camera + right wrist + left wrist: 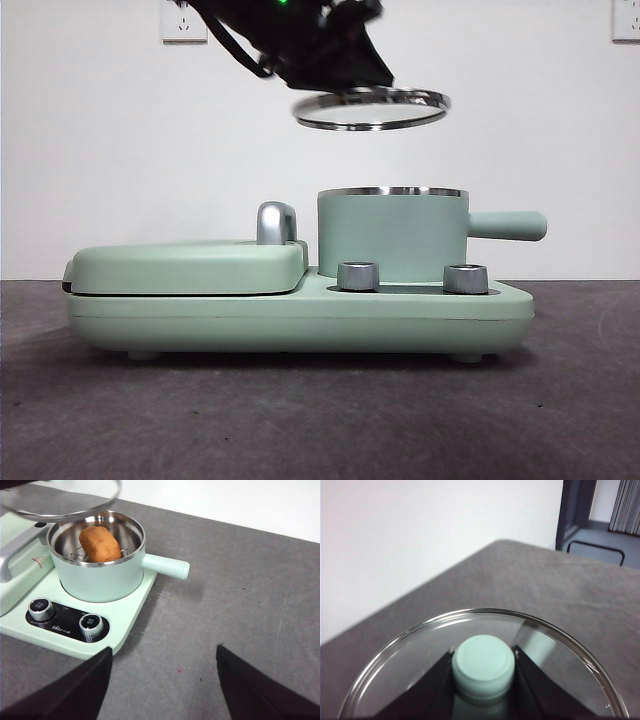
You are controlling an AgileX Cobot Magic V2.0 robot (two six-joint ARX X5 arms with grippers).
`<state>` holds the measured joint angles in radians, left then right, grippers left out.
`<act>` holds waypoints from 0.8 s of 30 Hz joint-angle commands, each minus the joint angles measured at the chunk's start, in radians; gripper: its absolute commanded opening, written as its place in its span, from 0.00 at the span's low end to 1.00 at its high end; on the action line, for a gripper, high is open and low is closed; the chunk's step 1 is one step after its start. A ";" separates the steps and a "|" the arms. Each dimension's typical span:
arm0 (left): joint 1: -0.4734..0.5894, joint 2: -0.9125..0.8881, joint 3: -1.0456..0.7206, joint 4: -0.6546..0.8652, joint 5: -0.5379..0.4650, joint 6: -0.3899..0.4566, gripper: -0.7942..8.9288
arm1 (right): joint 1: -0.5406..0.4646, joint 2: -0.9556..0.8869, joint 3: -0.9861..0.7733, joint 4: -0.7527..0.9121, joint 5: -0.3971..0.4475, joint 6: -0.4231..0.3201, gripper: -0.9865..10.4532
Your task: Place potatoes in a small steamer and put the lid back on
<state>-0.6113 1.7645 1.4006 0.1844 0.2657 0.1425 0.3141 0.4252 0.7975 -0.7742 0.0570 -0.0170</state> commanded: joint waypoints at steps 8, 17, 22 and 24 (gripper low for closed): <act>-0.011 0.137 0.054 0.159 0.006 0.002 0.09 | 0.004 0.002 0.006 -0.033 0.009 0.018 0.37; -0.011 0.181 0.054 0.198 0.006 -0.006 0.09 | 0.004 0.002 0.006 -0.058 0.024 0.018 0.37; -0.011 0.192 0.054 0.198 0.006 -0.006 0.09 | 0.004 0.002 0.006 -0.059 0.026 0.018 0.37; -0.011 0.193 0.054 0.198 0.006 -0.005 0.09 | 0.004 0.002 0.006 -0.059 0.027 0.018 0.37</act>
<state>-0.6121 1.9423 1.4185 0.3470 0.2668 0.1383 0.3141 0.4252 0.7975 -0.8379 0.0803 -0.0101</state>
